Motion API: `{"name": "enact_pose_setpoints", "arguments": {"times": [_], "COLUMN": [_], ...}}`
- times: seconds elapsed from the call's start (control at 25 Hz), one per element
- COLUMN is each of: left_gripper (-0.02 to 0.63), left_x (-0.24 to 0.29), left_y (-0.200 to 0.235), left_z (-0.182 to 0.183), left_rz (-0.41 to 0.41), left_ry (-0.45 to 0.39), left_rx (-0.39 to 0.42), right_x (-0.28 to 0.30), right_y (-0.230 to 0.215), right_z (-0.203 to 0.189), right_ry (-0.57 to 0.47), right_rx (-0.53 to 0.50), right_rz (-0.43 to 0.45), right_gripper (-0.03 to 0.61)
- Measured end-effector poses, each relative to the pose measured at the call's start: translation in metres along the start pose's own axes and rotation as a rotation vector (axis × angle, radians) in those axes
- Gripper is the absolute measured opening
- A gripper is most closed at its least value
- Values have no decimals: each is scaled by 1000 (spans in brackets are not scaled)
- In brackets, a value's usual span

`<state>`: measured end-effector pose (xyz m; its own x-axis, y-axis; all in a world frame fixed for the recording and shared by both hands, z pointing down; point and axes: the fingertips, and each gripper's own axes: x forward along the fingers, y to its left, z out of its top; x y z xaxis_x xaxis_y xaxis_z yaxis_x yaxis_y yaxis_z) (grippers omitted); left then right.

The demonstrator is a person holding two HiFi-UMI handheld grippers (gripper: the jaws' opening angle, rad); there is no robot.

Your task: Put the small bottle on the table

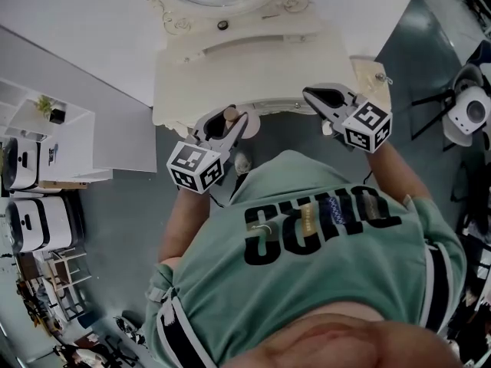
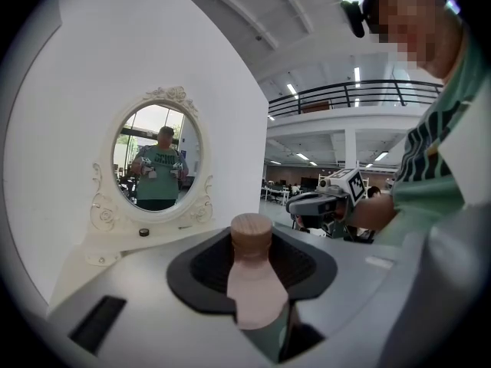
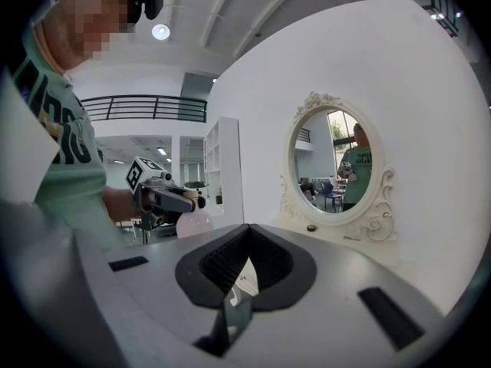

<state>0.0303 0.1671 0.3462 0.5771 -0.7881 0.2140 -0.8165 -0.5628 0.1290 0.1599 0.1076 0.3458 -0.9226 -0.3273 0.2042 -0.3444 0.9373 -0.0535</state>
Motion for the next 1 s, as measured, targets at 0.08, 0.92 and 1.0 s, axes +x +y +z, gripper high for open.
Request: {"name": "enact_pose_setpoints", "arguments": {"times": [0.08, 0.92, 1.0], "left_gripper": [141, 141, 141], "left_x": [3, 70, 79], "left_y": [15, 255, 274], "left_z": [-1, 44, 48], "left_rz": [-10, -250, -277], "left_ry": [3, 37, 46], "left_rx": [4, 90, 95], "right_x": [15, 232, 248], "right_y": [-4, -113, -125], "right_z": [-1, 47, 50], "right_ry": [5, 0, 7], "right_rx": [5, 50, 64], "right_rz": [-2, -187, -211], "right_gripper": [-6, -6, -6]}}
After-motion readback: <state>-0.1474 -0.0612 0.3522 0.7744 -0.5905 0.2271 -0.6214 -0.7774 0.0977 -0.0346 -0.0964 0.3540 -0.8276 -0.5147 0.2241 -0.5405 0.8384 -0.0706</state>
